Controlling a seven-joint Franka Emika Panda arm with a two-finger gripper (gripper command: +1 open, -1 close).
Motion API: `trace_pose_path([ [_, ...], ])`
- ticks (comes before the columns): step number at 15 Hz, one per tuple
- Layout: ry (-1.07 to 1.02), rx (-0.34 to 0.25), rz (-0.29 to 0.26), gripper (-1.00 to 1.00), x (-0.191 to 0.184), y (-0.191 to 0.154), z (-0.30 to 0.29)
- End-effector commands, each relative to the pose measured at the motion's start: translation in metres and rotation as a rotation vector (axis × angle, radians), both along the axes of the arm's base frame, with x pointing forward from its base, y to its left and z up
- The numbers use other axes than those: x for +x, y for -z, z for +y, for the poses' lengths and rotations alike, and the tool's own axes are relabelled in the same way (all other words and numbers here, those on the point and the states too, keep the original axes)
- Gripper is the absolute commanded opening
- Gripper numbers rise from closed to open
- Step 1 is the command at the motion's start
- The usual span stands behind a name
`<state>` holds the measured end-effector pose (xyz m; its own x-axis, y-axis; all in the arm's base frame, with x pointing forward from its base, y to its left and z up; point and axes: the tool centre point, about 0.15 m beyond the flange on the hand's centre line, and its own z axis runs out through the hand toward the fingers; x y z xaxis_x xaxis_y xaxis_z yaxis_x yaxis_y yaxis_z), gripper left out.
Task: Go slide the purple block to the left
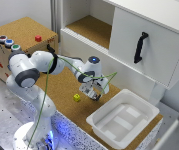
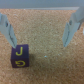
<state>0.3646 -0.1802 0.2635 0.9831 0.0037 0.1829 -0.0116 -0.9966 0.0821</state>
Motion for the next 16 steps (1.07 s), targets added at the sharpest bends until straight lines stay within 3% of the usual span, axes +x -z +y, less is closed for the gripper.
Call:
trace_pose_path([
  [1, -0.024, 0.028, 0.064, -1.0, 0.001, 0.017, -0.025],
  [10, -0.016, 0.049, 0.04, -1.0, 0.022, 0.037, -0.017],
  [16, -0.018, 0.074, 0.062, -1.0, 0.031, 0.056, 0.002],
])
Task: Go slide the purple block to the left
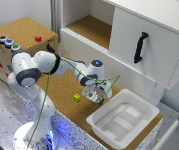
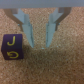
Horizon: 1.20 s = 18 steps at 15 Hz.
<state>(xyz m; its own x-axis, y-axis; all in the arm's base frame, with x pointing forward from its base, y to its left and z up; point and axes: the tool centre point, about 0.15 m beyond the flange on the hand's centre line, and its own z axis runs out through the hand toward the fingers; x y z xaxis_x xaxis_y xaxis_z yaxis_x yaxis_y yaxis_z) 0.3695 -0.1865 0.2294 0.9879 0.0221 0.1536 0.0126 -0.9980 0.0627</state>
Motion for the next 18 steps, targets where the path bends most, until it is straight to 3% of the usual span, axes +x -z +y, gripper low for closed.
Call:
trace_pose_path([
  [1, 0.005, 0.06, 0.033, -1.0, 0.025, 0.021, 0.013],
  [11, 0.028, 0.053, 0.065, -1.0, 0.024, 0.02, 0.072],
  [18, 0.054, 0.087, 0.093, -1.0, 0.031, 0.023, 0.121],
])
